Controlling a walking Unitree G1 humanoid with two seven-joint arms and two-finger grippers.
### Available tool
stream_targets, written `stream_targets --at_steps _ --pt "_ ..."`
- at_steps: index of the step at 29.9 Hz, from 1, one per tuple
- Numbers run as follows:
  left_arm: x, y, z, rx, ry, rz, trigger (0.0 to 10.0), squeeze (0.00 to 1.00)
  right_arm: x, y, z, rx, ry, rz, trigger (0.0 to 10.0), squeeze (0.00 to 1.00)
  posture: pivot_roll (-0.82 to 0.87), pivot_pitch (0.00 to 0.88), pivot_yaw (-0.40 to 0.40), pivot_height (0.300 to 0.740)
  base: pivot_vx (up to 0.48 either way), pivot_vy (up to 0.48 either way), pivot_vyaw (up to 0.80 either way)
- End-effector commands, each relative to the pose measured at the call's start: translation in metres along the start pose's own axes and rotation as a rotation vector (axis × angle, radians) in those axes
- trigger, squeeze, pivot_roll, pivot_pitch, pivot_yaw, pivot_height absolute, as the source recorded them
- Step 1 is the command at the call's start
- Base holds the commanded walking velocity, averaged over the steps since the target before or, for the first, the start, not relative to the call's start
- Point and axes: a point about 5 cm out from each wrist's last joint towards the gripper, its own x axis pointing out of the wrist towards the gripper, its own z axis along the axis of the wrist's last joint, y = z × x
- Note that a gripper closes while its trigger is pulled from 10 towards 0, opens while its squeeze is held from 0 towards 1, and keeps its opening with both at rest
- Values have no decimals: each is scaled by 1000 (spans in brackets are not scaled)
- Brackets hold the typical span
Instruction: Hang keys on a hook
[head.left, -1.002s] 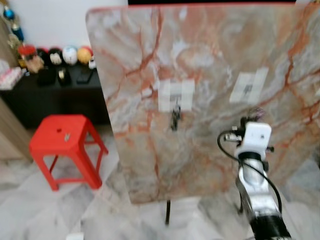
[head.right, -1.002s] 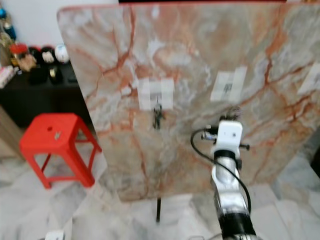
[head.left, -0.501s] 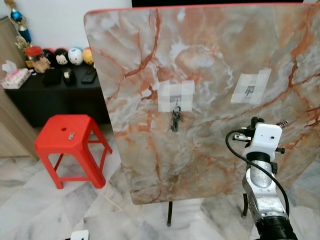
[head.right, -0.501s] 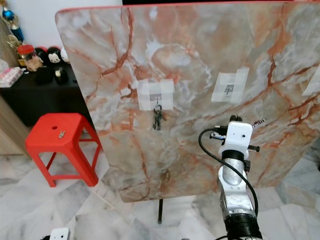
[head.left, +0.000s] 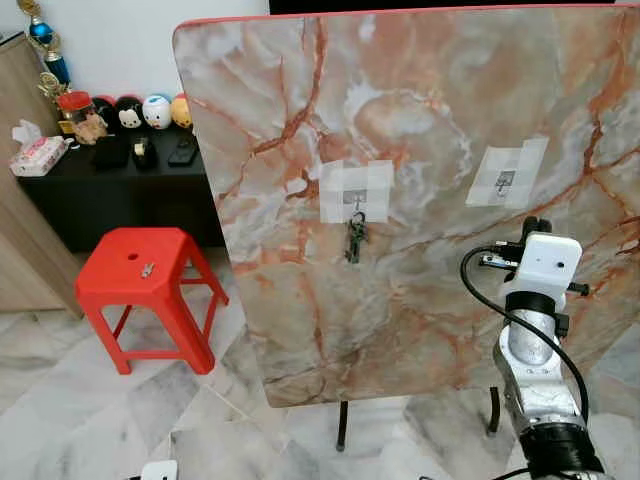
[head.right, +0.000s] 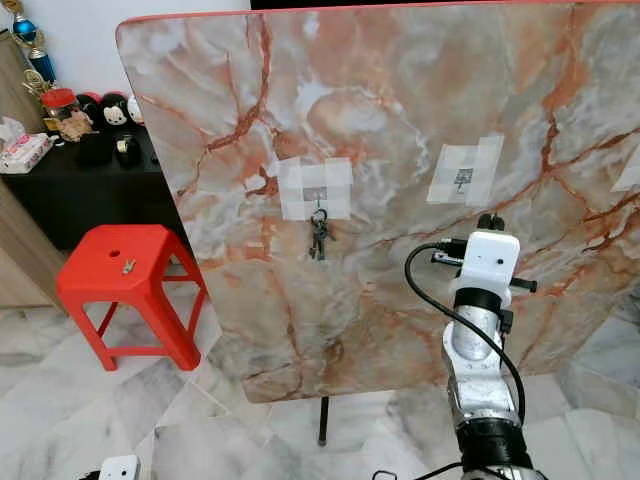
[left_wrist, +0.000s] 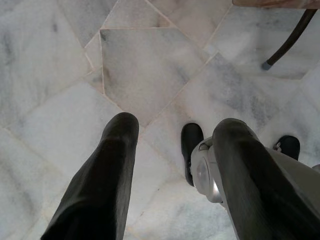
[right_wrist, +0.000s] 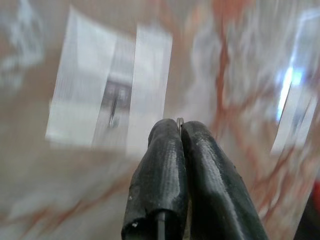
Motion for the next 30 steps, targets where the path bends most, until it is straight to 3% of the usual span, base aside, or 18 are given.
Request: stream_targets --at_steps 1,10,14,30 --pt "-1 3 -3 7 10 1 10000 0 8 5 12 -49 -59 19 10000 0 -79 0 5 740 0 0 0" --pt "-1 2 -3 6 10 0 10000 0 20 10 16 -140 -82 42 10000 0 -75 0 6 740 0 0 0" --pt "-1 2 -3 5 10 -1 10000 0 28 12 19 -248 -82 24 10000 0 -74 0 5 740 0 0 0" --pt "-1 2 -3 1 9 0 10000 0 36 14 10 -348 -3 35 10000 0 -70 0 5 740 0 0 0"
